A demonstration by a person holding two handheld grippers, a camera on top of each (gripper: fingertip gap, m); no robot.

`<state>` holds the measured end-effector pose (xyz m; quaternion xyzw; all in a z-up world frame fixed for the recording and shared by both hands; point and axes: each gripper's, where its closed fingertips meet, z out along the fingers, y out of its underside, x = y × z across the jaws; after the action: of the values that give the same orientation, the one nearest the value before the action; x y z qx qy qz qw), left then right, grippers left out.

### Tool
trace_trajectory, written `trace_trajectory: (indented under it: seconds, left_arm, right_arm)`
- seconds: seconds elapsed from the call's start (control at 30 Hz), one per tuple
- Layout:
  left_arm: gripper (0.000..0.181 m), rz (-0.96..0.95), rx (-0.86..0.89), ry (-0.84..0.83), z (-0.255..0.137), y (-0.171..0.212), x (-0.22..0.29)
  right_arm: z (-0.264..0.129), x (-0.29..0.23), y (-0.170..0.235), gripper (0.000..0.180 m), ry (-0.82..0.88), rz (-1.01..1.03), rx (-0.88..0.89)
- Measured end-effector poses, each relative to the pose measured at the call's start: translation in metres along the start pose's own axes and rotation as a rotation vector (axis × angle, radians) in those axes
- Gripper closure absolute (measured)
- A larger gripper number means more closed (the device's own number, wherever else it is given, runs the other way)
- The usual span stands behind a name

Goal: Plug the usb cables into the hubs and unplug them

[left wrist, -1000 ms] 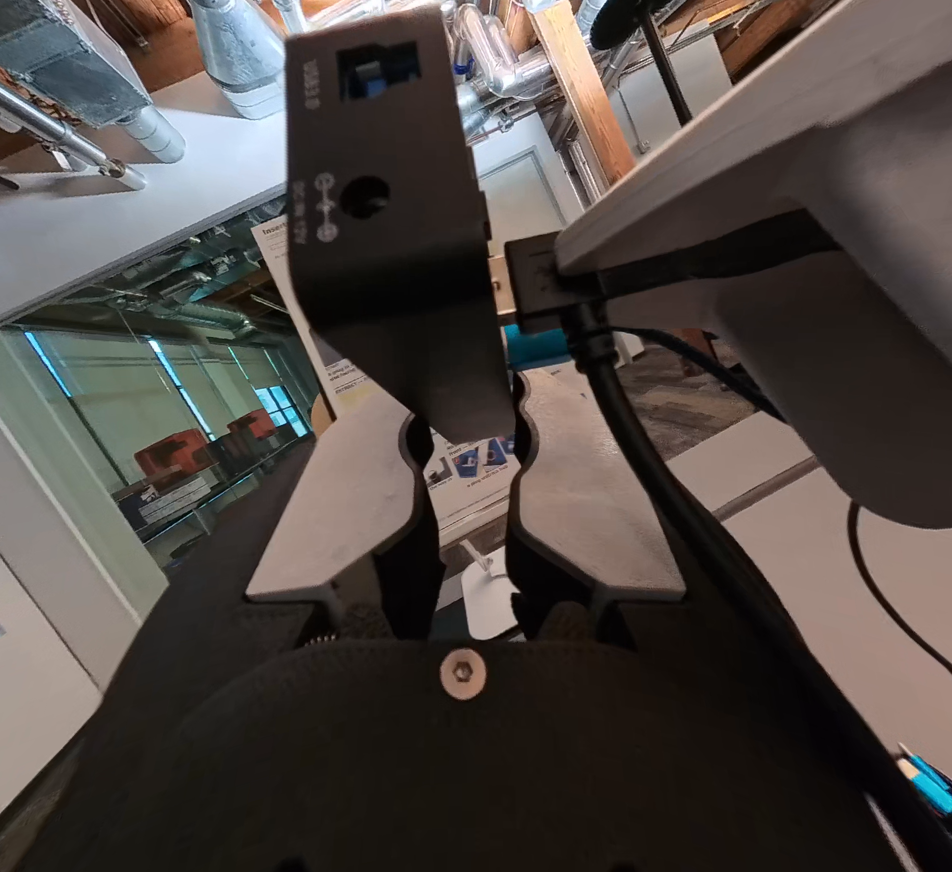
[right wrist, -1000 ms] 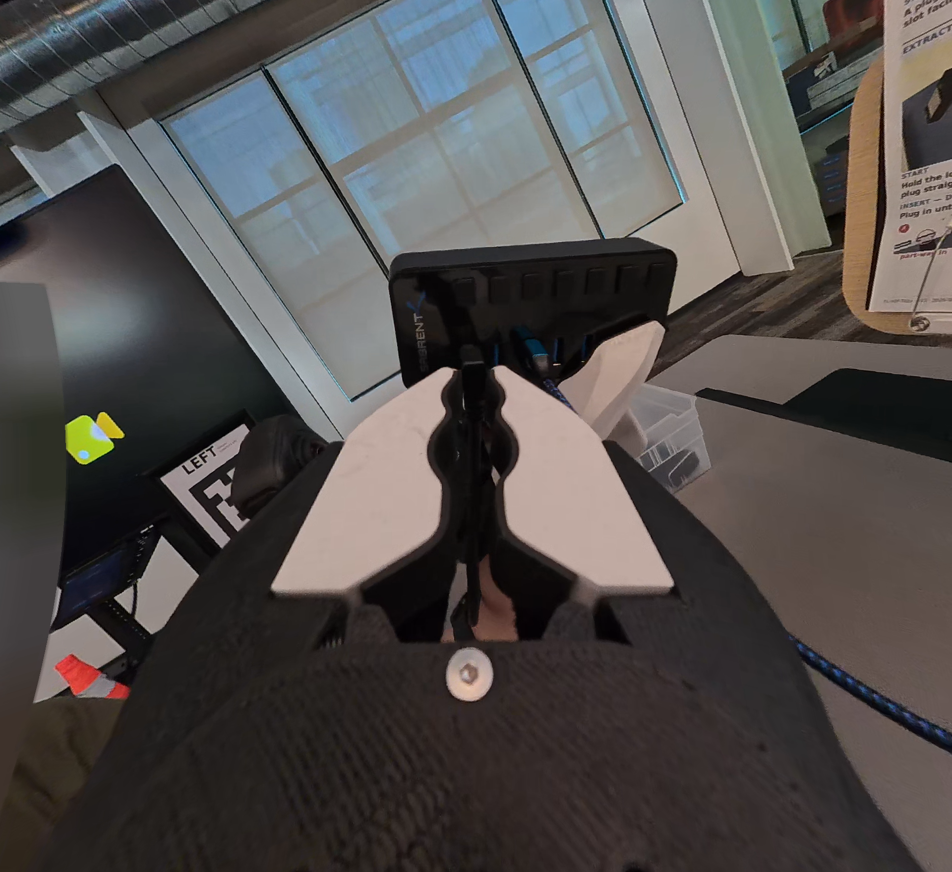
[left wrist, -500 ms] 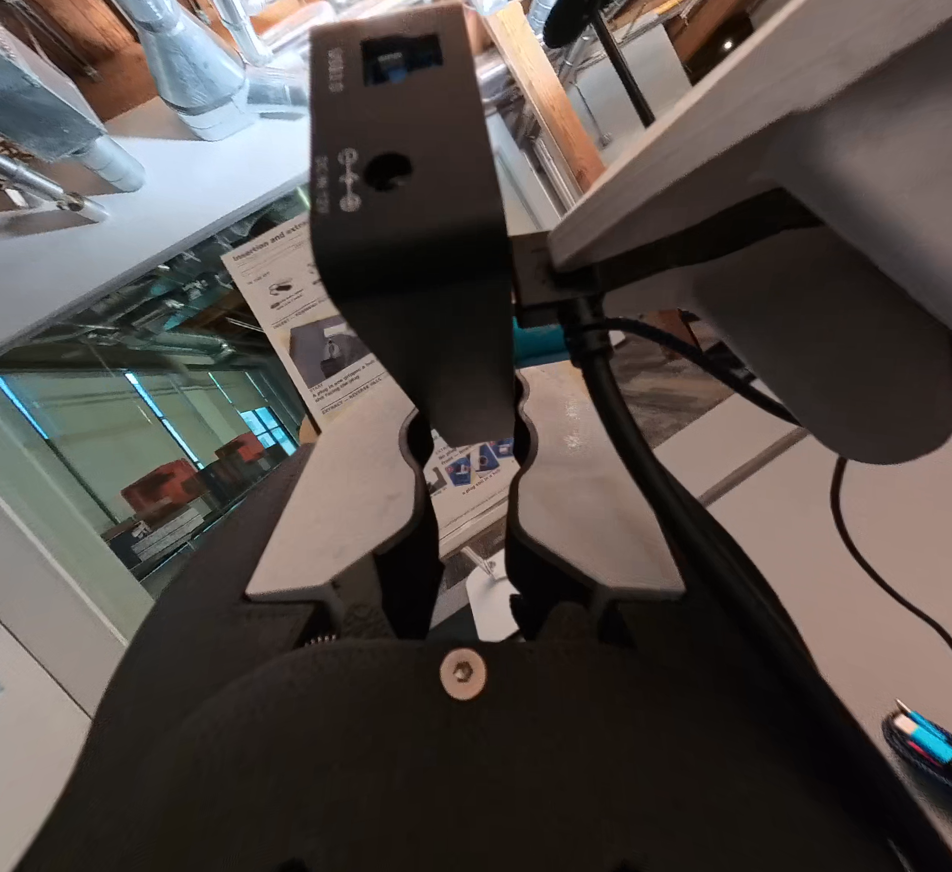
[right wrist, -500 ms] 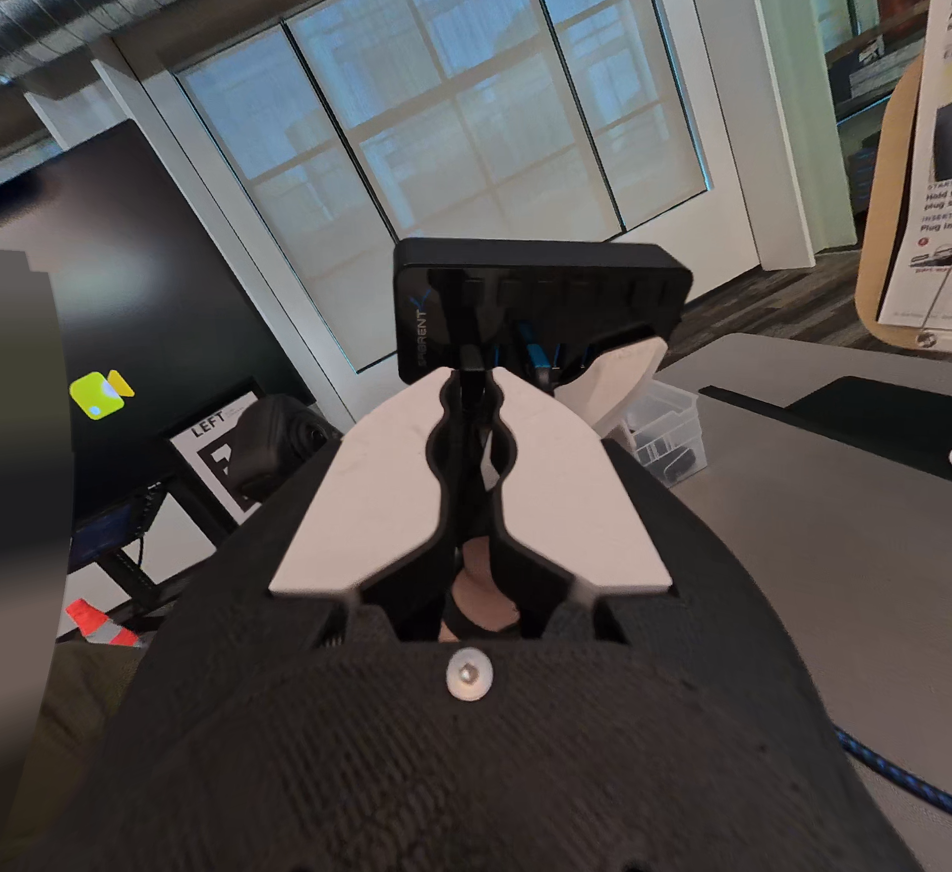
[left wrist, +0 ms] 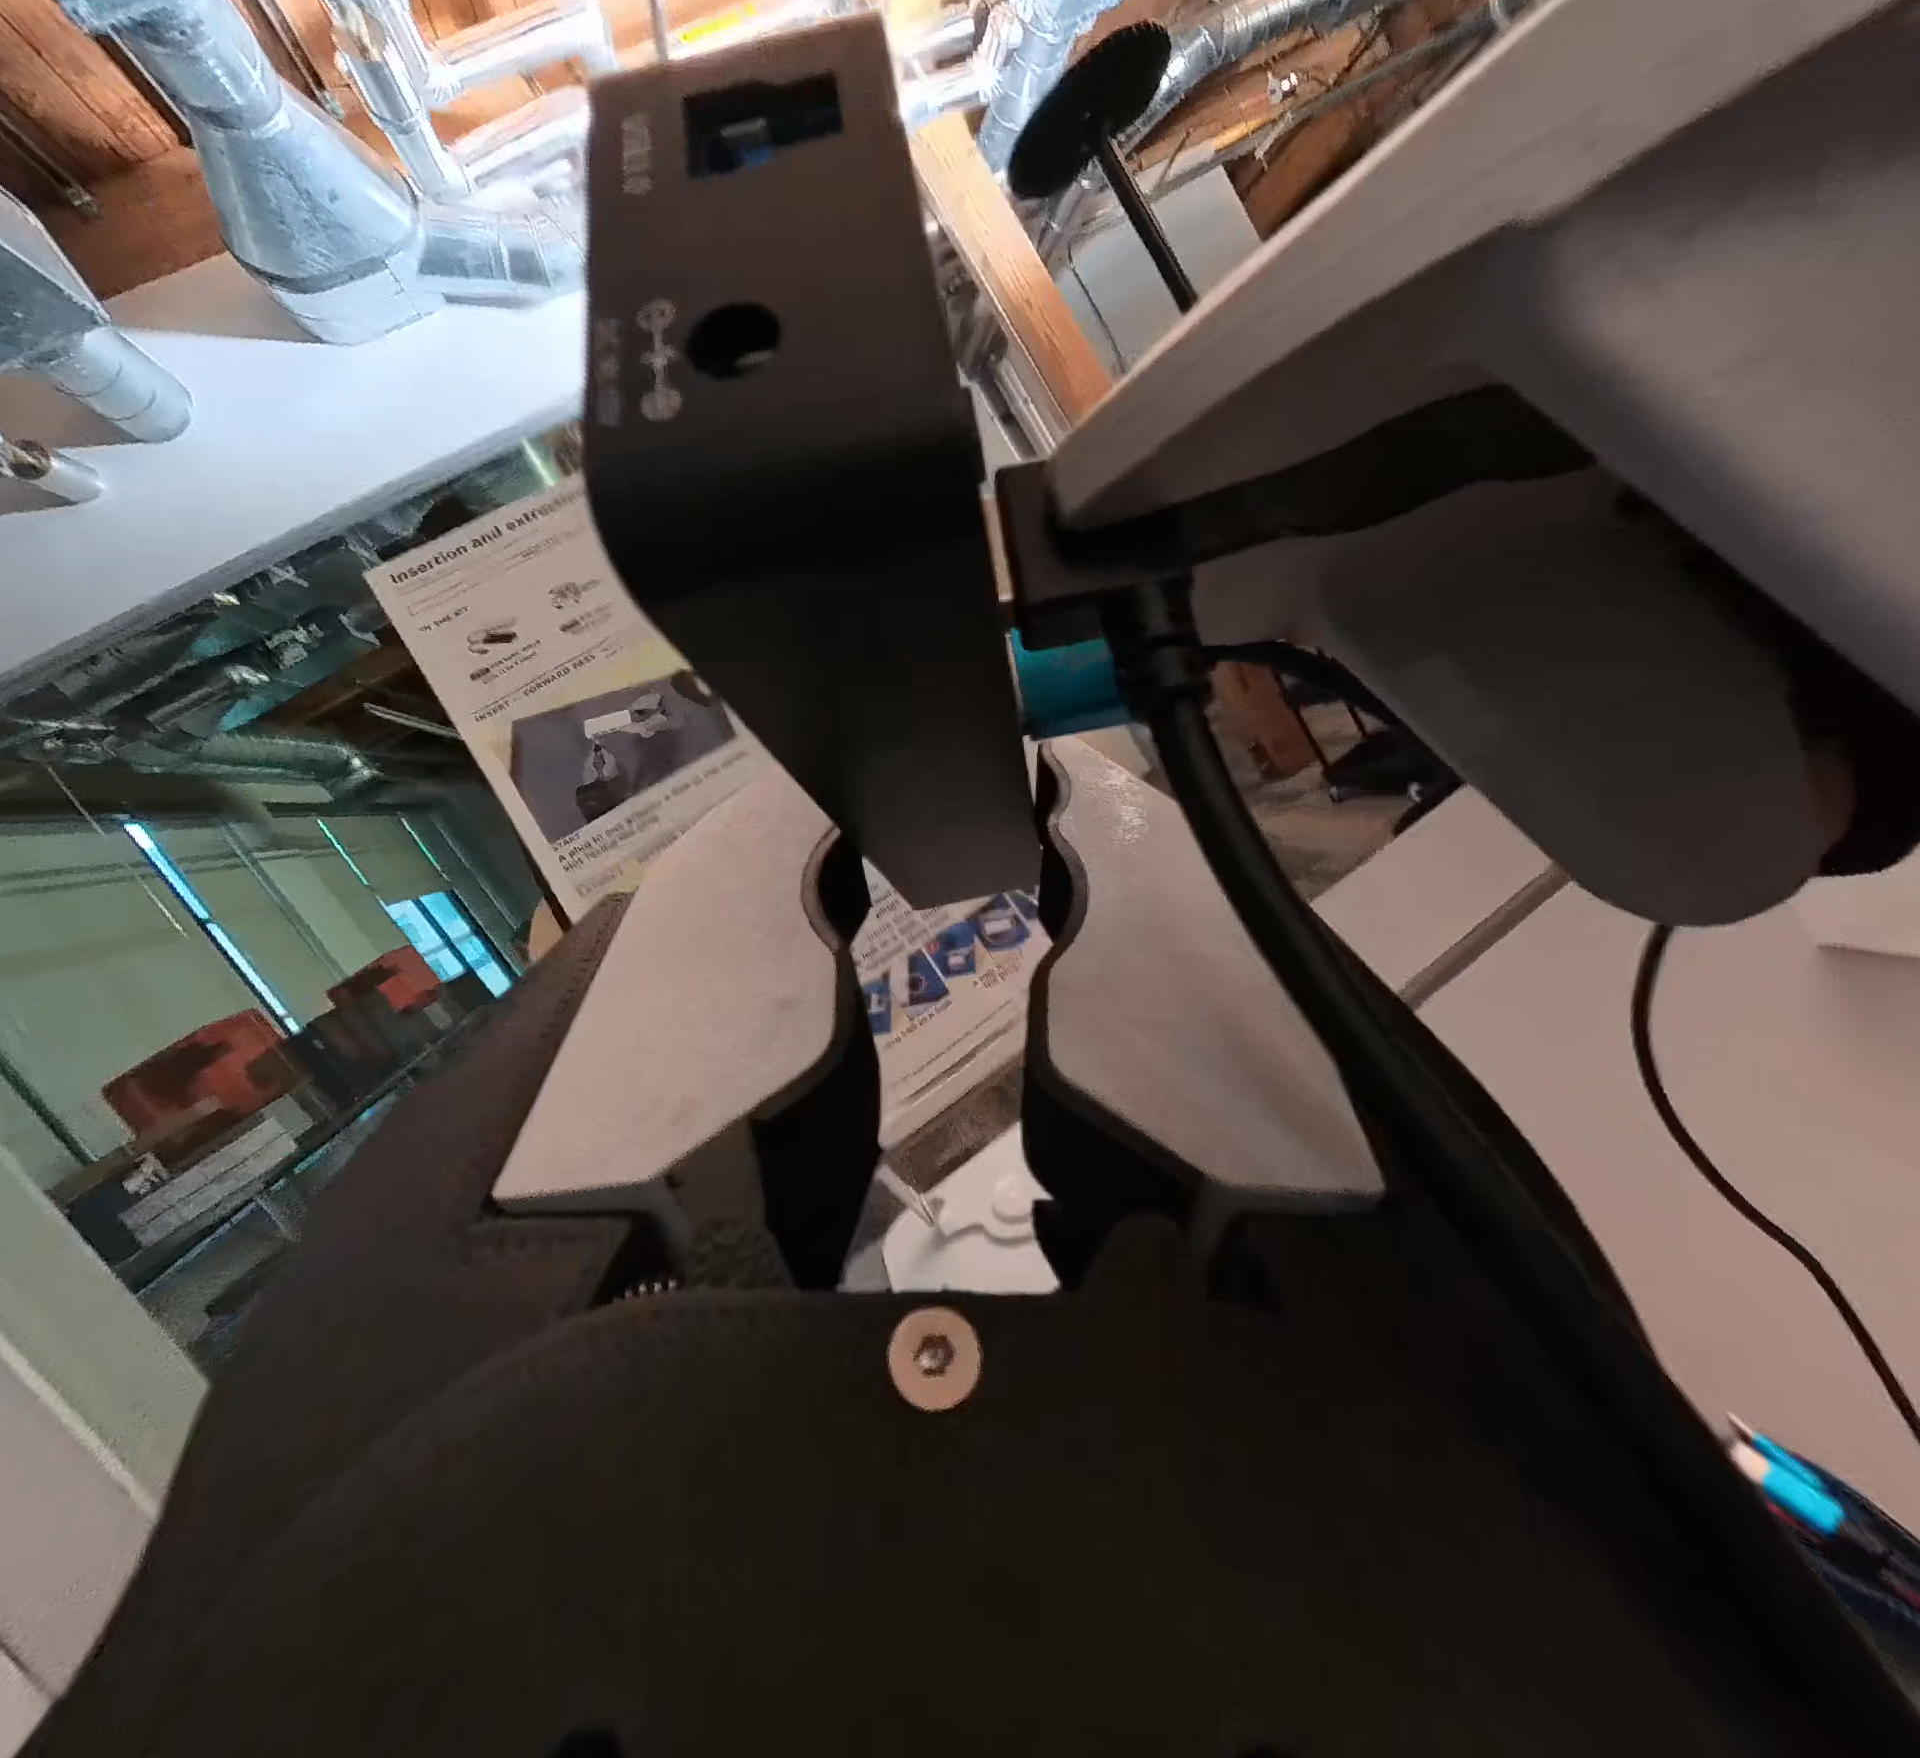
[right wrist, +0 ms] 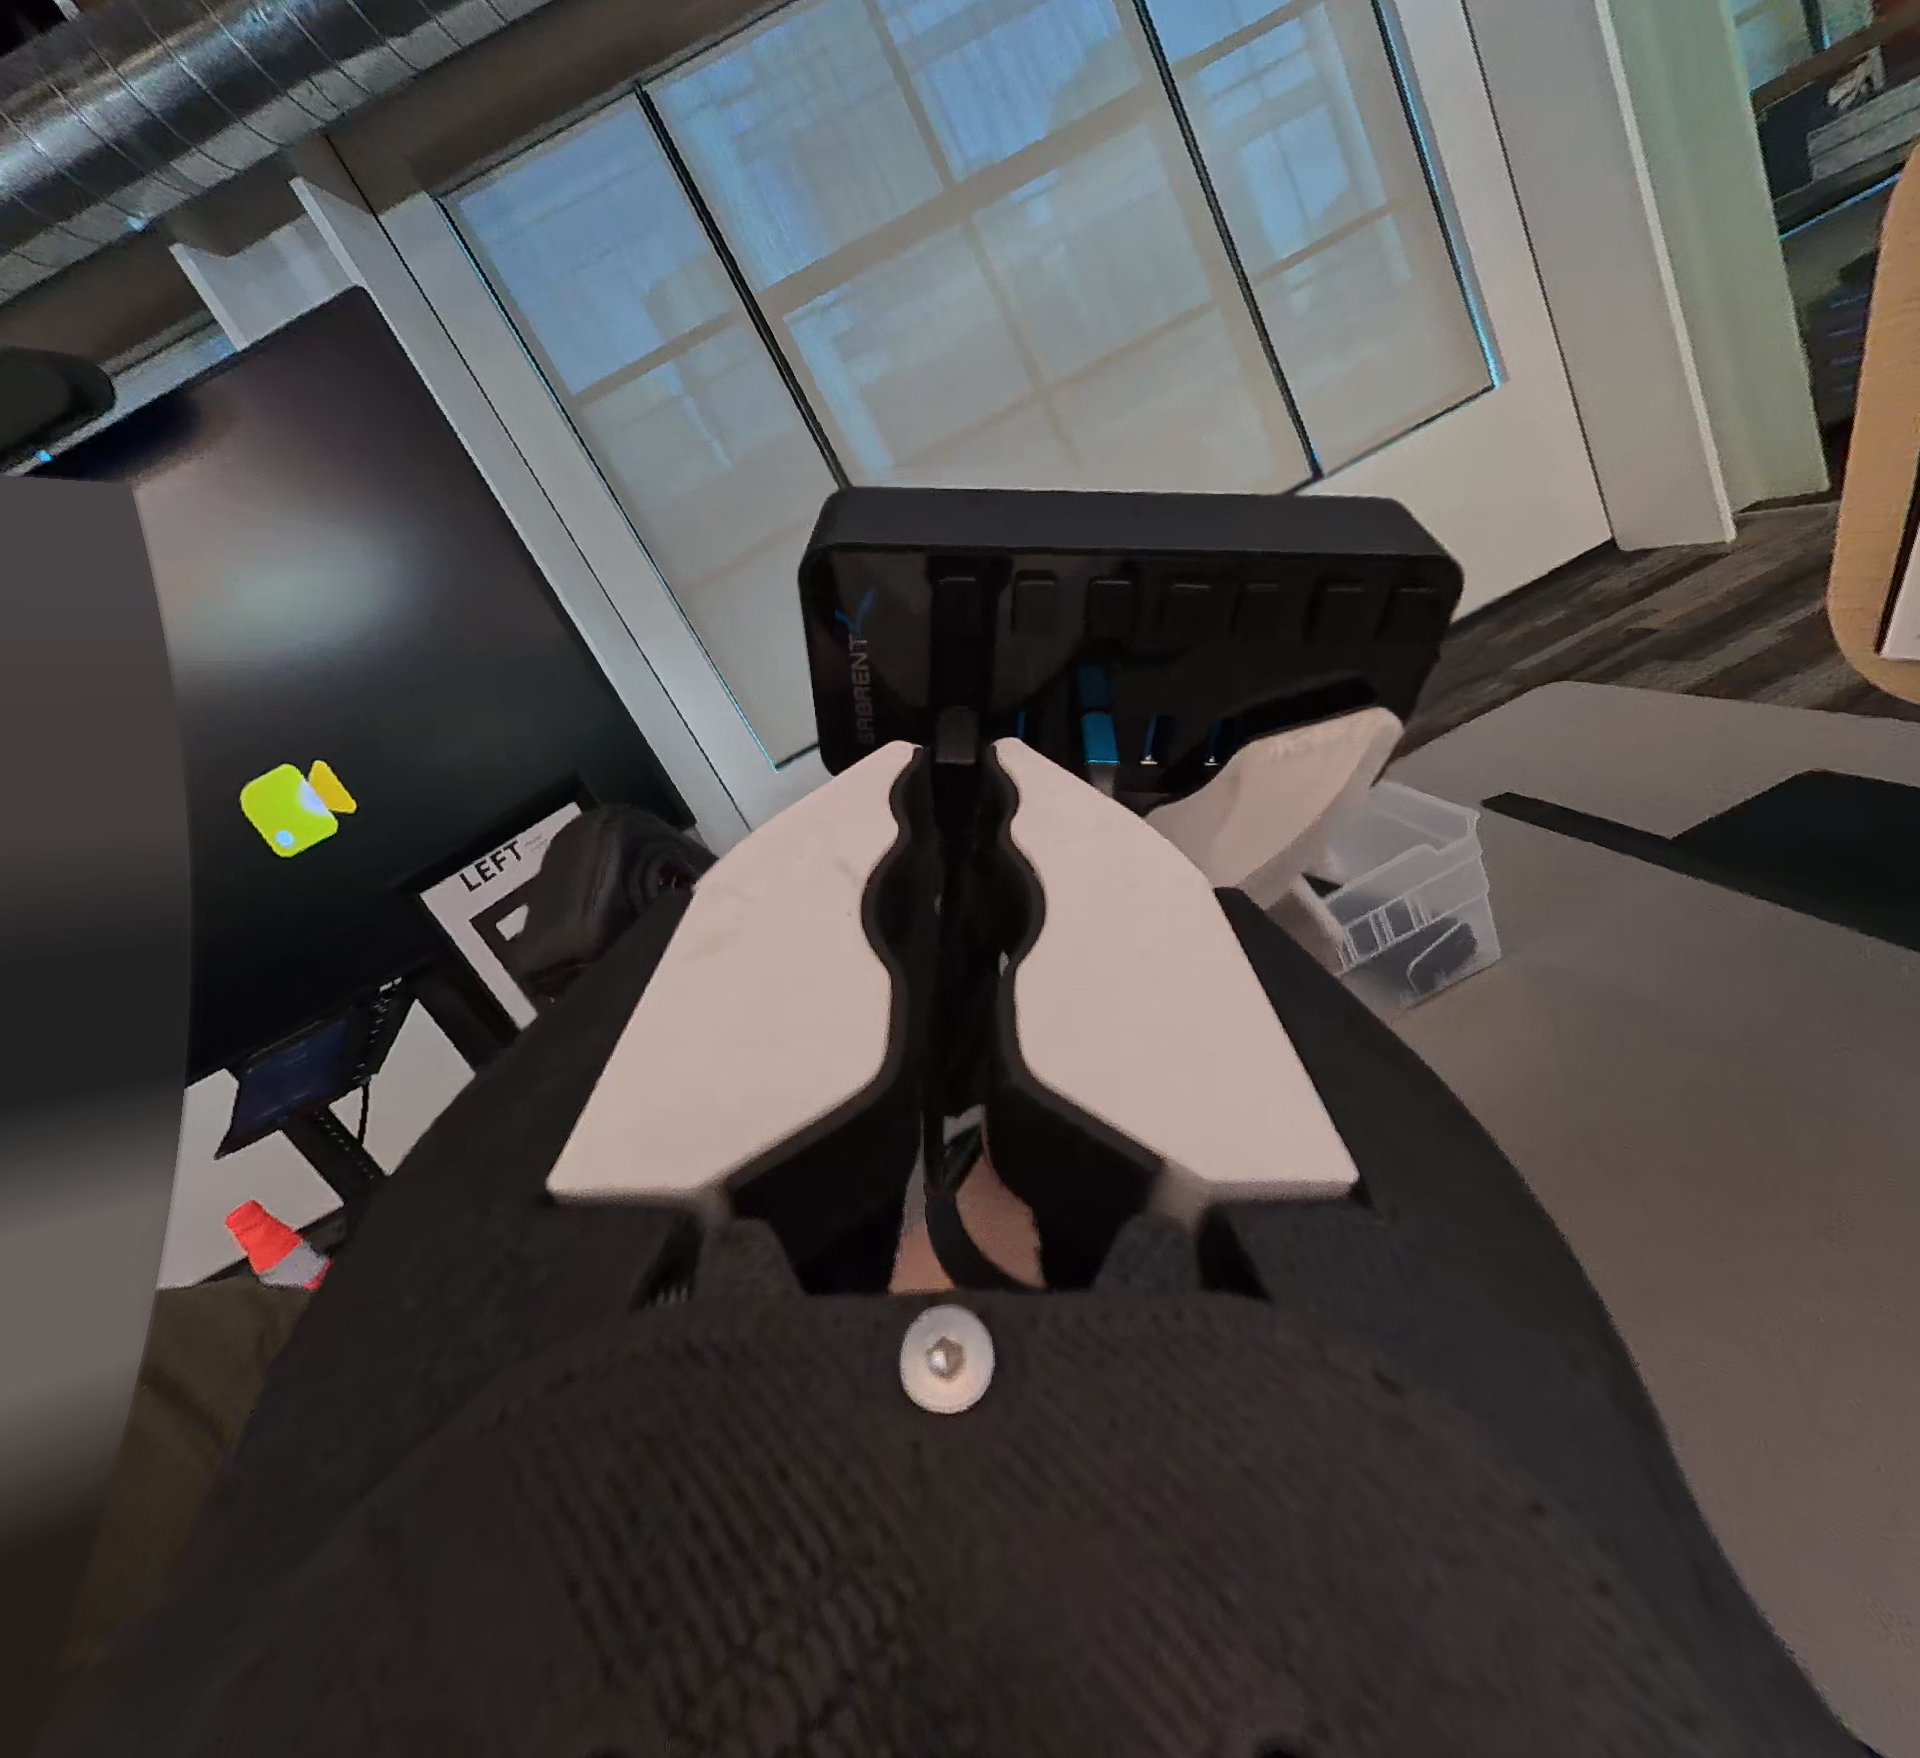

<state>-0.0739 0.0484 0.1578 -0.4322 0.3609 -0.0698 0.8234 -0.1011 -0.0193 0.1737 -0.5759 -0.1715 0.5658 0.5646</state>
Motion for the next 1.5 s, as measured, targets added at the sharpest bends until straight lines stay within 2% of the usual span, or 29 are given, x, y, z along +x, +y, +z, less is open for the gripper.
trace_trajectory:
  seconds: [0.1,0.27,0.37,0.53,0.93,1.03,1.13,1.2,1.27,1.37,1.5]
  left_arm:
    - [0.153,0.044,0.104,-0.086,-0.005,-0.009,-0.01]
    - [0.151,-0.01,0.11,-0.078,-0.006,-0.012,-0.009]
    - [0.148,0.03,0.097,-0.067,-0.006,-0.011,-0.009]
    - [0.148,0.075,0.103,-0.145,-0.012,-0.016,-0.015]
    - [0.15,0.128,0.068,-0.09,-0.009,-0.013,-0.007]
    - [0.149,0.099,0.016,-0.025,-0.004,-0.008,0.001]
    - [0.153,0.221,-0.051,-0.036,-0.001,-0.002,0.002]
    - [0.154,0.255,-0.102,-0.031,0.0,0.006,0.001]
    - [0.154,0.184,-0.119,-0.006,0.0,0.012,-0.002]
    - [0.154,0.216,-0.15,0.012,0.0,0.019,-0.005]
    - [0.154,0.155,-0.173,0.182,0.0,0.022,0.02]
  right_arm:
    - [0.002,-0.006,0.0,0.171,-0.053,0.028,0.015]
    - [0.003,-0.006,0.007,0.171,-0.091,0.075,-0.041]
    - [0.003,-0.005,0.009,0.172,-0.094,0.073,-0.054]
    - [0.005,-0.012,0.01,0.171,-0.146,0.077,-0.052]
    - [0.001,-0.01,0.014,0.172,-0.126,0.064,-0.086]
    - [-0.003,-0.004,0.009,0.172,-0.115,0.077,-0.069]
    - [-0.01,0.007,0.006,0.168,-0.095,0.08,-0.088]
    - [-0.019,0.014,-0.004,0.168,-0.07,0.042,-0.068]
    - [-0.033,0.008,-0.019,0.167,-0.111,0.031,-0.028]
    - [-0.058,-0.001,-0.039,0.16,-0.166,-0.051,0.024]
    - [-0.082,0.028,-0.05,0.152,0.021,-0.347,0.029]
